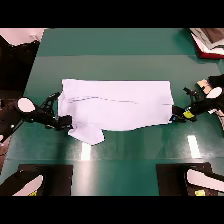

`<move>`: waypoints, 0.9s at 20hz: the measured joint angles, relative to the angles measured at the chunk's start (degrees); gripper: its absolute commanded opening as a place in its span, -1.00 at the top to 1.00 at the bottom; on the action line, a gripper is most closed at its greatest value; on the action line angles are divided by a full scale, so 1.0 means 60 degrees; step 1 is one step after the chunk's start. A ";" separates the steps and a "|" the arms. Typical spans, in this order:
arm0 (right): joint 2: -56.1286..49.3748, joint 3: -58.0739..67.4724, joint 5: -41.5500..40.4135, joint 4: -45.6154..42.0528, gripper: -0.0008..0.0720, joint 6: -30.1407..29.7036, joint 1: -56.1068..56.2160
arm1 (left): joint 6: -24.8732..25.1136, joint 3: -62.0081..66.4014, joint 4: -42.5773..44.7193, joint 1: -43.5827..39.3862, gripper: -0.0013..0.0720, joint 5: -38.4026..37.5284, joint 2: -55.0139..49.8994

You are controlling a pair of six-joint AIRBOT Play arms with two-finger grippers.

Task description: Fold the shirts.

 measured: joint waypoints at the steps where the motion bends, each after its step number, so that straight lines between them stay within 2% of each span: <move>1: 0.0160 0.0000 0.0131 -0.0029 0.92 -0.0022 -0.0025 | 0.0029 0.0055 0.0007 0.0000 0.90 -0.0124 0.0208; 8: 0.2022 0.0000 0.1657 -0.0379 0.92 -0.0051 -0.1013 | -0.0255 0.0193 -0.0539 0.0000 0.90 -0.1566 0.2586; 11: 0.2521 0.0004 0.1923 -0.0393 0.92 -0.0044 -0.1341 | -0.0346 0.0361 -0.0991 -0.0004 0.90 -0.1734 0.3075; 14: 0.2616 0.0164 0.1887 -0.0193 0.92 -0.0040 -0.1468 | -0.0375 0.0656 -0.0943 0.0000 0.90 -0.0929 0.3257; 18: 0.2033 0.0947 0.1501 0.0557 0.92 -0.0026 -0.1432 | -0.0379 0.0834 -0.0433 0.0000 0.90 0.0820 0.3151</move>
